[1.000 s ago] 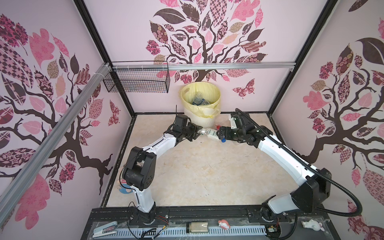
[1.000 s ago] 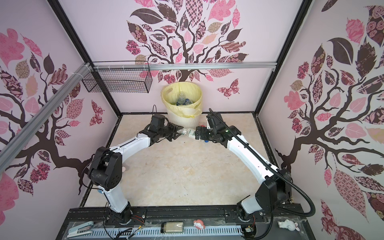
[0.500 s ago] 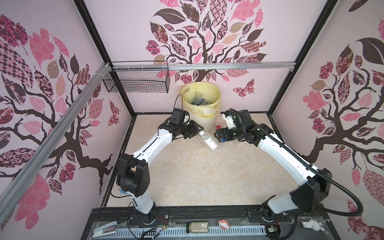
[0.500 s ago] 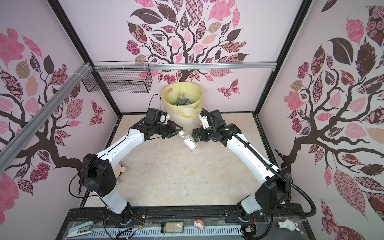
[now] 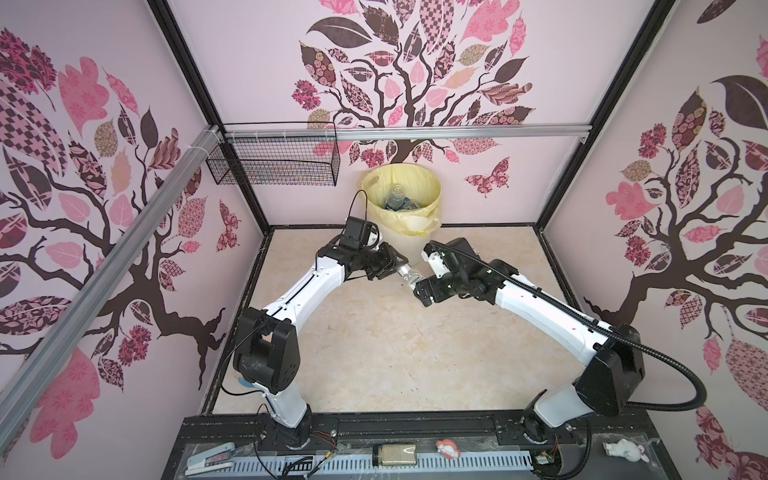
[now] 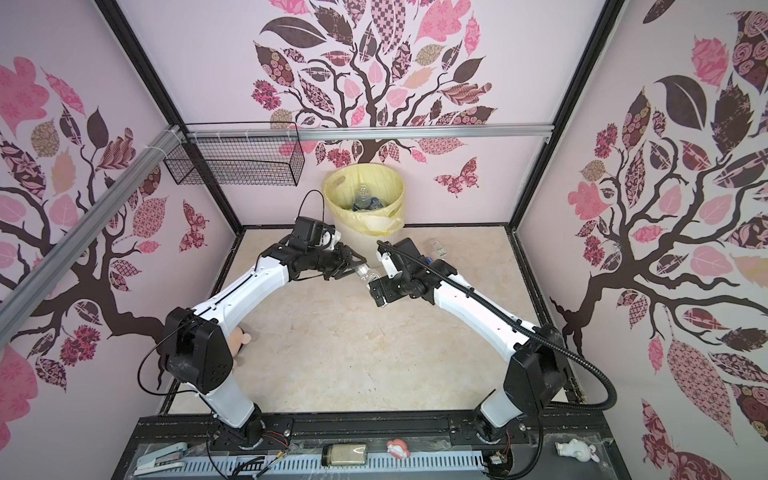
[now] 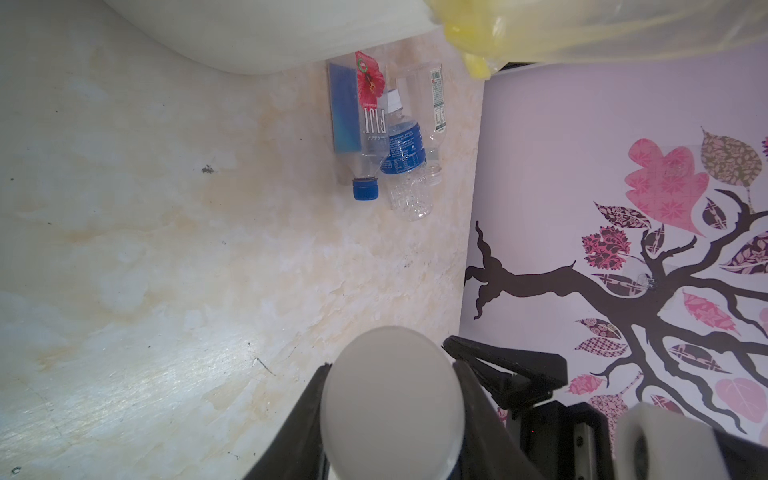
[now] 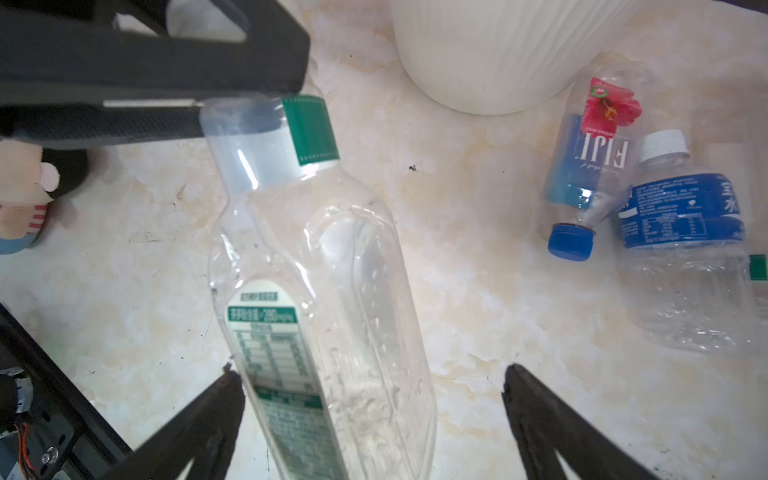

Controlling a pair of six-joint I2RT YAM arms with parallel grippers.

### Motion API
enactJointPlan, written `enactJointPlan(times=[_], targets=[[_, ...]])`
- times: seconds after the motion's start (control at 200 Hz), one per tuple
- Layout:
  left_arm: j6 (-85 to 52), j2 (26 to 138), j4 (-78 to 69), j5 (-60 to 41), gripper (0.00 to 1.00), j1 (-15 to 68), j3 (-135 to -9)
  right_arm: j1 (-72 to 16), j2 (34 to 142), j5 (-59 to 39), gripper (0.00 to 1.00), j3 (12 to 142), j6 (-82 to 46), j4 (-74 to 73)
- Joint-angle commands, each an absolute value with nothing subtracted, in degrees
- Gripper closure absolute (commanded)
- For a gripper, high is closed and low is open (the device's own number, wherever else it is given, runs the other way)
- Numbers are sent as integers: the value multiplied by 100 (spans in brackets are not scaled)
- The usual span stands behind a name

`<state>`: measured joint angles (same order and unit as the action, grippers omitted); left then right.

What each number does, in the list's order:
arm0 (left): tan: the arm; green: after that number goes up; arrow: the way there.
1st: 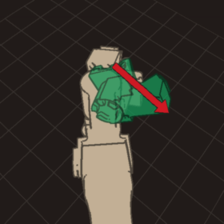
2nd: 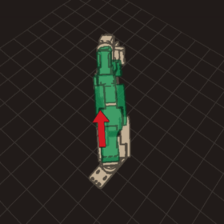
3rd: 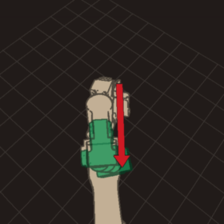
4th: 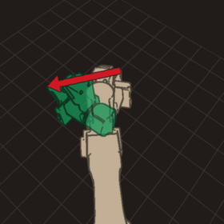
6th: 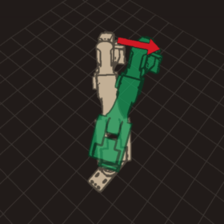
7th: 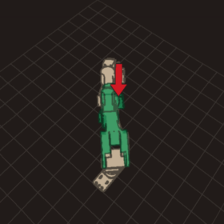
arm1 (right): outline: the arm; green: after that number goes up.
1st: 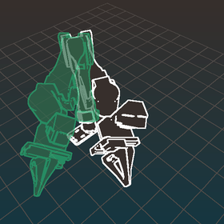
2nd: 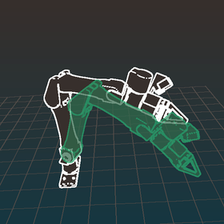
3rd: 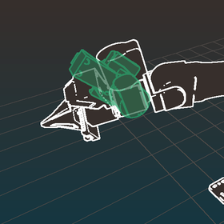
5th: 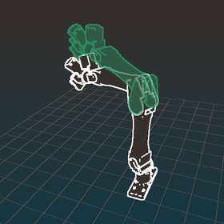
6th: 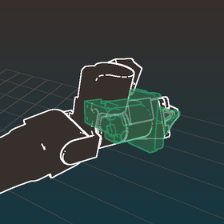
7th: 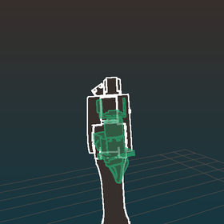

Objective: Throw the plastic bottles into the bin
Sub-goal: 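Lift the green-label bottle with the right gripper up over the bin while left gripper releases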

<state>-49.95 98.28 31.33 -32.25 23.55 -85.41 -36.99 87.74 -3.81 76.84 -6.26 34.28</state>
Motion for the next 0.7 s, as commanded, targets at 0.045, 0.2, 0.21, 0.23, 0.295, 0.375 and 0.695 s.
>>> enactJointPlan(times=[0.045,0.2,0.21,0.23,0.295,0.375,0.695], targets=[[-5228,9861,3230,-3357,83,2329,-8818,-3977,8805,-5,4,7577,-585,3184],[-5306,9846,3261,-3384,83,2327,-8825,-4053,8963,287,13,7655,-737,3170],[-5304,9844,3261,-3384,83,2329,-8822,-4052,8964,296,14,7655,-742,3159],[-5300,9838,3261,-3384,83,2329,-8810,-4057,8965,317,15,7655,-746,3136],[-5315,9824,3255,-3402,83,2328,-8785,-4052,8965,315,20,7636,-727,3067],[-5389,9797,3170,-3458,83,2327,-8713,-4057,8982,232,25,7599,-640,3002],[-5532,9667,3139,-3552,67,2218,-8748,-4053,8847,17,53,7552,-615,2908]])
